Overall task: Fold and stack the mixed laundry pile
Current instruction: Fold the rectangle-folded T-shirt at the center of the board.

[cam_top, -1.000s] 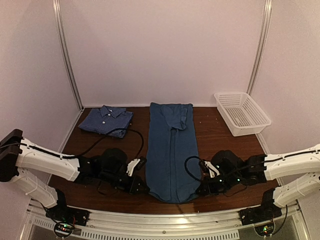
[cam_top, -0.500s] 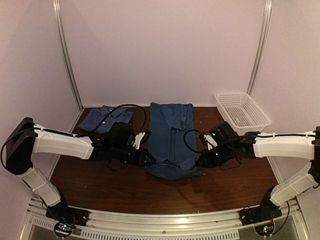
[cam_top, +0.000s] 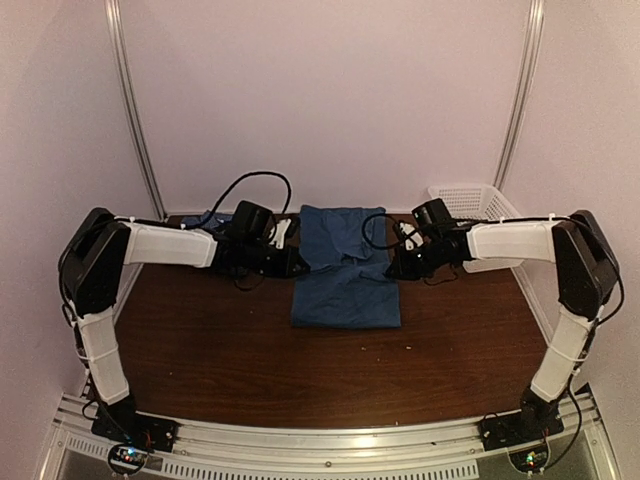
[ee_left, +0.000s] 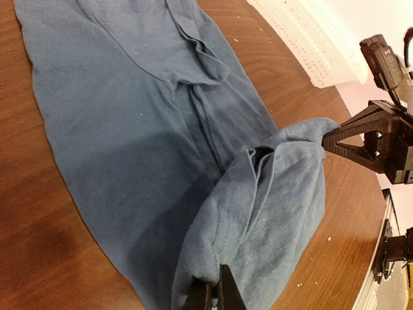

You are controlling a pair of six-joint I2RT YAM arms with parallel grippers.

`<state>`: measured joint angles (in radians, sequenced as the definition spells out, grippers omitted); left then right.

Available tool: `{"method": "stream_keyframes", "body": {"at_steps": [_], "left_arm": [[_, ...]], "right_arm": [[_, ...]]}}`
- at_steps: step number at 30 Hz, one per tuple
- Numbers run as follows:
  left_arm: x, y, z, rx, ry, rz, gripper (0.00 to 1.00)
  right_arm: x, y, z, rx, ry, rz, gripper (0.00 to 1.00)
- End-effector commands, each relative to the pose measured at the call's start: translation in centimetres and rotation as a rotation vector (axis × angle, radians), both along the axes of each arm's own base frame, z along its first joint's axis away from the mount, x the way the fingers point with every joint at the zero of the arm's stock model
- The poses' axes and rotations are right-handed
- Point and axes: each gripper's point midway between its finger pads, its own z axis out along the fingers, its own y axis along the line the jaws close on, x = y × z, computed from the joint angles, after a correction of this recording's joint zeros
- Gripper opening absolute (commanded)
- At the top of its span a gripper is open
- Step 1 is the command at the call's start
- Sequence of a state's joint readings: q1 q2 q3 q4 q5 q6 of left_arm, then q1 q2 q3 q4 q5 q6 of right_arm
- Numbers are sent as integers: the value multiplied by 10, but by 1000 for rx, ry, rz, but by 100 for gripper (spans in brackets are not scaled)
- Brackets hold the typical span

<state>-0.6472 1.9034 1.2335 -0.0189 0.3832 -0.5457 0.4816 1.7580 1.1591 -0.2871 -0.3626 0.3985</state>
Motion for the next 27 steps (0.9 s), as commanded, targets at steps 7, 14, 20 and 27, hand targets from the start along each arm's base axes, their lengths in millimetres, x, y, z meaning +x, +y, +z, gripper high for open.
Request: {"method": "stream_keyframes", "body": {"at_steps": [7, 14, 20, 27], "left_arm": [[63, 0, -18, -16, -55, 3, 0], [79, 0, -28, -23, -55, 24, 0], [91, 3, -32, -25, -58, 47, 0], [106, 4, -38, -27, -68, 58, 0]], "right_arm": [[69, 10, -1, 46, -67, 34, 0], [84, 4, -8, 59, -63, 19, 0], [93, 5, -20, 59, -46, 22, 0], [101, 3, -35, 51, -32, 6, 0]]}}
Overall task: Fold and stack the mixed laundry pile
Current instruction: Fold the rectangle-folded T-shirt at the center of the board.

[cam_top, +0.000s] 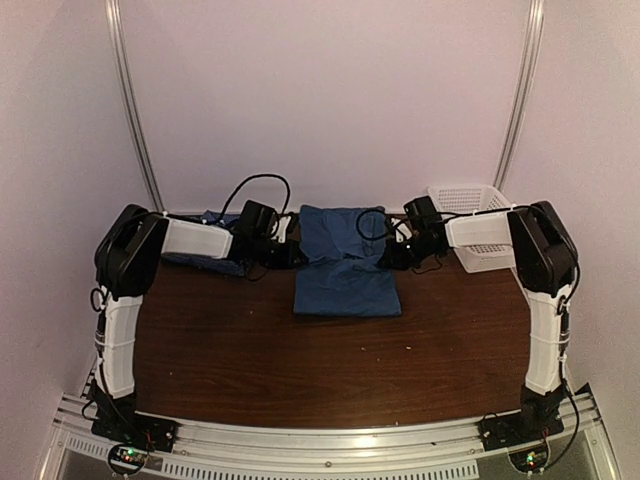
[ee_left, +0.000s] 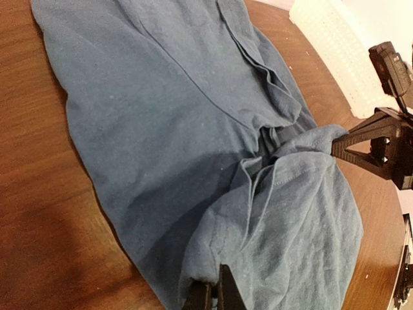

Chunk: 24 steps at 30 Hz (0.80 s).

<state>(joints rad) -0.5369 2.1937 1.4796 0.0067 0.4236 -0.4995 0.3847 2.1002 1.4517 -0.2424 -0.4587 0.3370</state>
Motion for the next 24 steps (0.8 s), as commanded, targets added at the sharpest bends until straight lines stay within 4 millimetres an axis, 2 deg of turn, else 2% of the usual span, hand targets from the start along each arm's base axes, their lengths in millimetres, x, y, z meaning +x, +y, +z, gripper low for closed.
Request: {"method": "stream_keyframes", "body": {"at_steps": [1, 4, 9, 13, 15, 16, 19, 21, 22, 24], "left_arm": [[24, -5, 5, -29, -60, 1, 0], [27, -7, -8, -20, -40, -12, 0], [32, -9, -15, -15, -37, -17, 0], [39, -3, -17, -19, -29, 7, 0], [42, -2, -13, -32, -30, -5, 8], [43, -3, -7, -49, -33, -20, 16], [46, 3, 12, -84, -47, -43, 32], [47, 11, 31, -91, -79, -37, 43], [47, 15, 41, -85, -95, -36, 49], [43, 23, 58, -54, -115, -28, 52]], "right_arm": [[15, -2, 5, 13, -36, -6, 0], [19, -4, 6, 15, -37, -17, 0], [24, -9, 15, 20, -56, -34, 0], [26, -8, 5, 9, -31, -25, 0], [26, -11, 3, 5, -23, -30, 2], [27, -12, 6, 6, -26, -32, 7], [30, -23, 31, 6, -61, -51, 21], [33, -33, 63, 11, -116, -66, 38], [33, -37, 76, 16, -135, -71, 42], [29, -41, 97, 27, -161, -69, 48]]}}
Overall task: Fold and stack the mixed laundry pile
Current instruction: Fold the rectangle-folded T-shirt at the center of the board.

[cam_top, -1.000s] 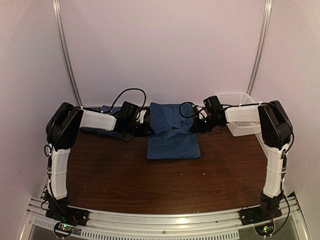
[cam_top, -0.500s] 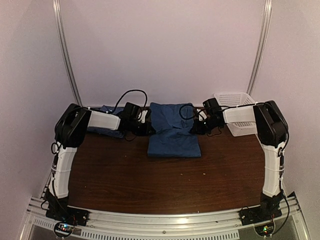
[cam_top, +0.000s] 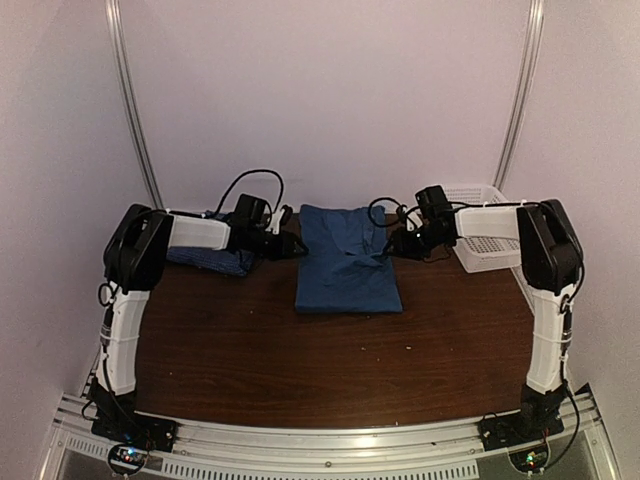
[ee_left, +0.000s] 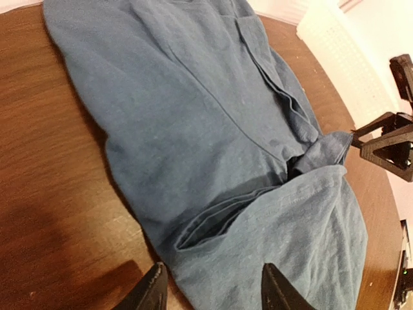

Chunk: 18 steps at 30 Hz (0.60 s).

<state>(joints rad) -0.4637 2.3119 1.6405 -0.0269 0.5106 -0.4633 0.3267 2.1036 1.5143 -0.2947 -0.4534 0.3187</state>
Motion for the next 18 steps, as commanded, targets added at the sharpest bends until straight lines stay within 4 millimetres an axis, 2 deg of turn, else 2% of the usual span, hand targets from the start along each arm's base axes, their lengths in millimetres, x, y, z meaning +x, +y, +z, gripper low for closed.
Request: {"method": "stream_keyframes", "body": {"at_steps": [1, 4, 7, 12, 16, 18], "left_arm": [[-2, 14, 68, -10, -122, -13, 52], [-16, 19, 73, -10, -121, -29, 51], [-35, 17, 66, -26, -108, -61, 47], [-58, 4, 44, -11, -69, -112, 41], [-58, -7, 41, -25, -79, -128, 39], [-58, -12, 35, -21, -72, -135, 39]], "right_arm": [[4, -15, 91, 41, -155, -13, 49], [-11, -4, 100, 89, -144, 38, 46], [-33, 17, 91, 122, -102, 104, 37], [-65, 50, 59, 137, -34, 189, 24], [-75, 61, 29, 126, 12, 205, 19], [-73, 62, 15, 118, 27, 200, 18]]}}
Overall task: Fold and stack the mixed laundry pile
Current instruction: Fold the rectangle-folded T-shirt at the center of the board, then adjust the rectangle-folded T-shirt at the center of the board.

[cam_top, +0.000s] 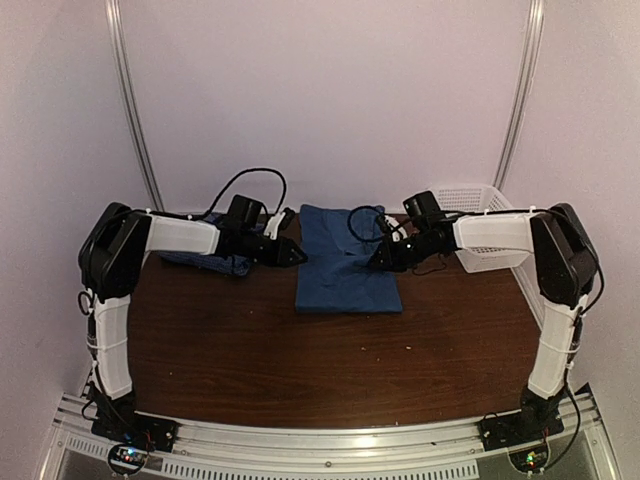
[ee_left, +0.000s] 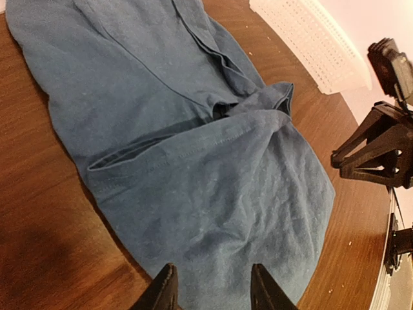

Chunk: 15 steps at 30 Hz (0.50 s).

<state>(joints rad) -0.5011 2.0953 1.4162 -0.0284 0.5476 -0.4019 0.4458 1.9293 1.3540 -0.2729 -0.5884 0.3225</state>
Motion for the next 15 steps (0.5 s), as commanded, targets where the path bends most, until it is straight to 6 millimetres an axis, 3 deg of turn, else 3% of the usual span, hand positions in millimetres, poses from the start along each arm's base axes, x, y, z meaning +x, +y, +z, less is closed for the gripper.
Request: {"method": "stream_keyframes", "body": {"at_steps": [1, 7, 15], "left_arm": [[3, -15, 0, -26, -40, -38, 39], [9, -20, -12, -26, -24, -34, 38], [31, -29, -25, 6, -16, -26, 38]], "right_arm": [[5, 4, -27, 2, 26, -4, 17], [35, 8, -57, -46, 35, -34, 14], [90, 1, -44, -42, -16, -103, 15]]}}
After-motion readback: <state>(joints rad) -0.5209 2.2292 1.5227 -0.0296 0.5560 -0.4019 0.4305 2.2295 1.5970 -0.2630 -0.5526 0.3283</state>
